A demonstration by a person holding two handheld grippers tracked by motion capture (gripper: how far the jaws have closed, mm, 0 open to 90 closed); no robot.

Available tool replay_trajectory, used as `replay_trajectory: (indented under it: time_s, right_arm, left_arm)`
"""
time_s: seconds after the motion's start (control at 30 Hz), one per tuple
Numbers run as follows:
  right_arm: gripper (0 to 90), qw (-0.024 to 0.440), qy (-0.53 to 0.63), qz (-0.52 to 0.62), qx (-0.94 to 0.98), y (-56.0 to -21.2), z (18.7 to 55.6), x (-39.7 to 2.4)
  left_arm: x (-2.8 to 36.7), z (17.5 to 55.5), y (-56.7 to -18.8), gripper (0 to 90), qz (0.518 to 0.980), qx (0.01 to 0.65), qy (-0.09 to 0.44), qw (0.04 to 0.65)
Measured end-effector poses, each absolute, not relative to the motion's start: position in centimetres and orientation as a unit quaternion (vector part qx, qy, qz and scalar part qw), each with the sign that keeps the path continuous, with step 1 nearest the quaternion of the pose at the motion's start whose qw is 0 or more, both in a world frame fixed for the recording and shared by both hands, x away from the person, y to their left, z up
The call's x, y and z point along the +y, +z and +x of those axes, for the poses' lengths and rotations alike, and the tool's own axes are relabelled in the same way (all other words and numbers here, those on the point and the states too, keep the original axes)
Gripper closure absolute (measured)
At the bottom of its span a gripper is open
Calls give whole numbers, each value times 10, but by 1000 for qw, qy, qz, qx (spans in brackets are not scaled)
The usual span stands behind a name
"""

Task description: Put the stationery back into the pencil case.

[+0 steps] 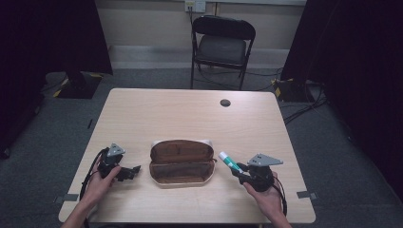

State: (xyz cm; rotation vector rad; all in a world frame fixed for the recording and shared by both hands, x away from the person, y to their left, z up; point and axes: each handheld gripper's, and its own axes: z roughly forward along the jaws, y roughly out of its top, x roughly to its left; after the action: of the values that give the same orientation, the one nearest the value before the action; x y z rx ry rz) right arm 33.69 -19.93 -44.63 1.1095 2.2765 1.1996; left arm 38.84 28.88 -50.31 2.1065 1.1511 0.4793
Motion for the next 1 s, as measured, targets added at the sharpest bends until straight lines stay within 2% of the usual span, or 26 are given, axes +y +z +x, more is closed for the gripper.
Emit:
replay_trajectory:
  time_s: [0.57,1.0]
  right_arm:
    - [663,135,446,326,823,-434,329,-158]
    - [663,116,449,290,837,-432,344,-115]
  left_arm:
    - [289,388,-503,0,810,441,185,339]
    - [289,388,-503,0,809,442,184,340]
